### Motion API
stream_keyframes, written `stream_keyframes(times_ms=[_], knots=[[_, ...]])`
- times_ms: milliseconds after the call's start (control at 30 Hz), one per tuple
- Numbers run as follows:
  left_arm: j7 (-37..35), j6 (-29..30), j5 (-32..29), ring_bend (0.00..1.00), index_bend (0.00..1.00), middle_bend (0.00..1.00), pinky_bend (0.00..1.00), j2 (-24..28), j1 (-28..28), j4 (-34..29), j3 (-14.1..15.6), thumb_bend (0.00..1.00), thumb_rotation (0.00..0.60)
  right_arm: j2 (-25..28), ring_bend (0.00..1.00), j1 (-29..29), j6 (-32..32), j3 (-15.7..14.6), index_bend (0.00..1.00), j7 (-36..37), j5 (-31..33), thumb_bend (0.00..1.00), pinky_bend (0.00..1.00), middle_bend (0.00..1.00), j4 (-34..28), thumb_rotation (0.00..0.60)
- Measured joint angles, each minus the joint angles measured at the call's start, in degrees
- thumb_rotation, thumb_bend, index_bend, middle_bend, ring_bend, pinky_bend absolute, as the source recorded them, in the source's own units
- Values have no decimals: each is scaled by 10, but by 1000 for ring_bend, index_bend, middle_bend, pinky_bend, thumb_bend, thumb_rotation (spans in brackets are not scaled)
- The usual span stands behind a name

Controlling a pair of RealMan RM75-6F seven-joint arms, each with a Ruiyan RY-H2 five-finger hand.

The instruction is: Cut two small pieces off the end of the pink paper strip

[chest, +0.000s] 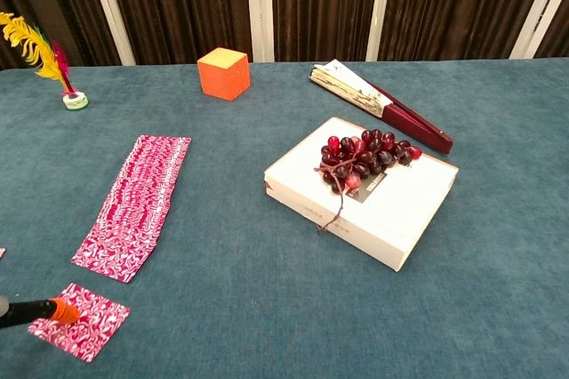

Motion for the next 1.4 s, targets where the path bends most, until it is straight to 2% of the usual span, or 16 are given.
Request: stream_keyframes(times_ms=[433,533,633,667,733,800,900,967,1100,1233,1400], knots=[[25,23,21,767,117,901,734,14,9,-34,17,905,600,1,174,0,-1,0,0,3,0,324,129,5,0,600],[14,26,42,758,115,890,733,19,12,-36,15,831,600,0,174,0,-2,0,0,2,0,323,129,5,1,600],[-8,28,73,658,105,792,696,25,17,-37,14,661,600,-1,174,1,-4,0,0,1,1,324,129,5,1,600],[-18,30,84,590,103,725,665,29,19,-38,13,618,600,-1,174,1,-4,0,0,2,2,324,129,5,2,600],[-48,37,118,461,101,591,581,39,26,-39,12,553,600,-1,175,1,-5,0,0,3,2,323,129,6,2,600],[-78,53,161,329,101,443,449,53,36,-39,12,498,600,-1,174,1,-5,0,0,3,3,324,129,5,3,600],[-115,101,232,175,101,275,284,71,62,-30,10,417,600,-1,174,1,-5,-1,0,1,2,324,129,5,2,600],[-134,144,270,107,100,204,239,79,84,-17,9,385,600,-2,175,1,-3,-1,0,-1,0,324,130,5,2,600],[-185,246,315,56,96,122,229,86,147,44,1,336,600,-2,174,0,2,-2,0,-7,-5,323,130,5,-3,600],[-231,285,318,12,84,65,206,82,194,111,-21,302,600,-4,174,1,2,-4,0,-16,-10,323,129,5,-5,600],[-250,320,313,0,77,15,170,73,225,149,-59,295,600,-4,174,3,-2,-6,0,-21,-10,324,129,5,-4,600]])
